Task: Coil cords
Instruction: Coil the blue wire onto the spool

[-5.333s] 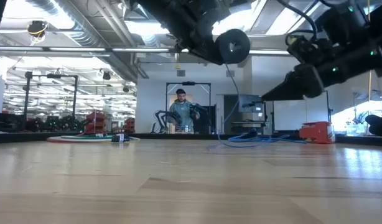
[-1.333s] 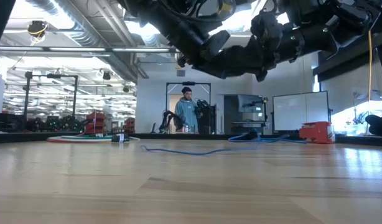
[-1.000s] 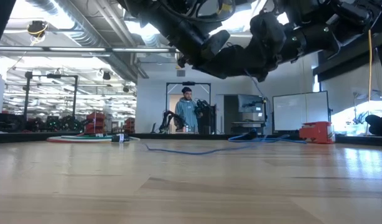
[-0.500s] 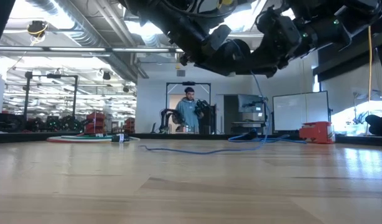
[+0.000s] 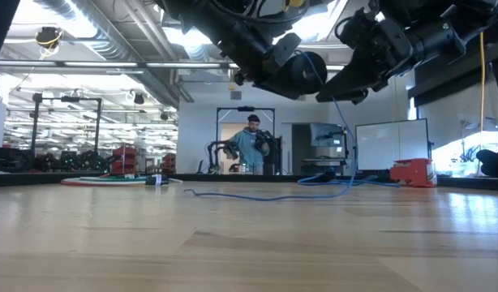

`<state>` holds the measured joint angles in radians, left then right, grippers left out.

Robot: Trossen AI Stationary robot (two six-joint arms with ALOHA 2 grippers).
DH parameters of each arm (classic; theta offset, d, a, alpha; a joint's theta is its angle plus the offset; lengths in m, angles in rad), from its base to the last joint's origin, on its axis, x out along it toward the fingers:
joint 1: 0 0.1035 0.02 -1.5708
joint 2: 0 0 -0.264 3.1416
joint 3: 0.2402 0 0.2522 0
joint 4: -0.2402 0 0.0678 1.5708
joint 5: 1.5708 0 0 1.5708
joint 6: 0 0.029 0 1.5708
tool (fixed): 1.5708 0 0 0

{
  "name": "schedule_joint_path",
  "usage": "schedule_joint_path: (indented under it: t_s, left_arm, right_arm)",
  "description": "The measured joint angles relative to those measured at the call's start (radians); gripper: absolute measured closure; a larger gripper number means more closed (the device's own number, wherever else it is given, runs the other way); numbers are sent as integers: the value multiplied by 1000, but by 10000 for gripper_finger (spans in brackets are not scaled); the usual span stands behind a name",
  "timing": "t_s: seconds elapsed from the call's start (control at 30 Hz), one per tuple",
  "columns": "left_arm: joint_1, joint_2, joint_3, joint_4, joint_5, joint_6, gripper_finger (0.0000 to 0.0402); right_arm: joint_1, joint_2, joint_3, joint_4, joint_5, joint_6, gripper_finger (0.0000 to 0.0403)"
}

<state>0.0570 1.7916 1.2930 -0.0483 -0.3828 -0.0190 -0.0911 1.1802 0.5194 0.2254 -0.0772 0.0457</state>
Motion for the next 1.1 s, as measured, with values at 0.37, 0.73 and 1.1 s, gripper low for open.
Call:
schedule_joint_path:
  t_s: [0.37,0.73,1.1]
  left_arm:
    - [1,0,-1,-1,-1,7,400]
    - [0,0,-1,64,-1,4,400]
    - [-11,-1,-2,188,56,33,400]
  right_arm:
    - [-1,-14,0,-19,-47,-26,361]
    - [0,45,0,115,-28,-1,396]
    - [1,157,0,198,37,4,399]
